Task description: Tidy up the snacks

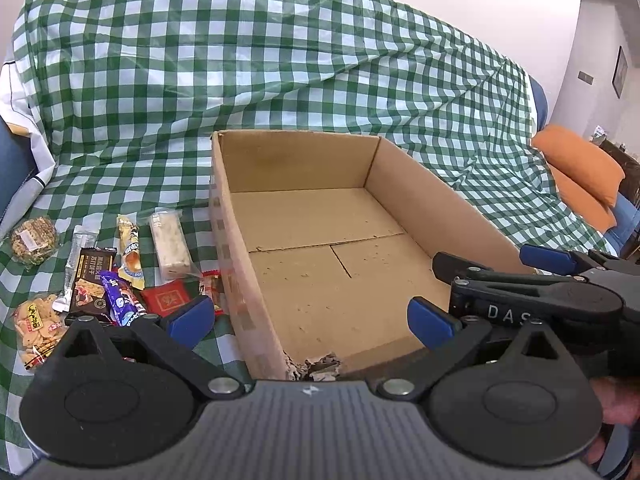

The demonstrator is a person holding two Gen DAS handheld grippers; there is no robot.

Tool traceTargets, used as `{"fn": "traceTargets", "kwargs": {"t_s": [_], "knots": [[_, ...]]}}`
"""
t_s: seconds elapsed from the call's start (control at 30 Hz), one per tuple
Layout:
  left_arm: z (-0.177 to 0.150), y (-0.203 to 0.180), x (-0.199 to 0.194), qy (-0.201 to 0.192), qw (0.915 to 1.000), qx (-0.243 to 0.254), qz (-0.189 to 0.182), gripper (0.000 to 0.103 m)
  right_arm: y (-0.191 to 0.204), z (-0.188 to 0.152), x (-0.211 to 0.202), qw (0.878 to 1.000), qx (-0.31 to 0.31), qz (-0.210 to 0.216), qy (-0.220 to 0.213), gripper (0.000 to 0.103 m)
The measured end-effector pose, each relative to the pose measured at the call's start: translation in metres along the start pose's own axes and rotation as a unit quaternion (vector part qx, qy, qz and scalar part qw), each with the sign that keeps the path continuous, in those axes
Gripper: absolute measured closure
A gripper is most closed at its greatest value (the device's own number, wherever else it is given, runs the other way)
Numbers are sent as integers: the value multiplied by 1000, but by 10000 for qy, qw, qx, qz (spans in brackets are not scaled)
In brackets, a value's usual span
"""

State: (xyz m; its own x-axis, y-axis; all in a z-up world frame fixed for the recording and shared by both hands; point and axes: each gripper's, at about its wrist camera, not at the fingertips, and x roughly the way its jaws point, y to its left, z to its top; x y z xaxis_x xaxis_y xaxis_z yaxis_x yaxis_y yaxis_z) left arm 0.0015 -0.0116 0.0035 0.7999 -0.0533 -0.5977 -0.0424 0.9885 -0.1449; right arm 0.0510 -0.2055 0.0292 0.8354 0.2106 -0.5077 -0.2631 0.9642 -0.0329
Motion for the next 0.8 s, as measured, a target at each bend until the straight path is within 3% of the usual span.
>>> {"fn": "traceTargets", "kwargs": {"t_s": [0.17,0.33,0.5,0.6,0.67,0.8], "knots": [[-1,-1,0,9,10000,-3,-4,0,0,0,1,9998,9,5,203,8],[0,-1,0,78,9999,-47,-80,4,1,0,1,10000,-12,70,63,18],[0,-1,-1,92,9998,-30,-171,9,1,-1,0,9999,29,127,33,19],[0,1,-1,96,9999,-28,-128,21,1,-1,-1,9999,29,132,63,19],[2,5,0,100,9999,-46,-9,42,1,-1,-2,9999,45,139,56,20],[6,20,1,181,9992,-325,106,67,3,-1,-3,10000,-21,-36,43,26]]}}
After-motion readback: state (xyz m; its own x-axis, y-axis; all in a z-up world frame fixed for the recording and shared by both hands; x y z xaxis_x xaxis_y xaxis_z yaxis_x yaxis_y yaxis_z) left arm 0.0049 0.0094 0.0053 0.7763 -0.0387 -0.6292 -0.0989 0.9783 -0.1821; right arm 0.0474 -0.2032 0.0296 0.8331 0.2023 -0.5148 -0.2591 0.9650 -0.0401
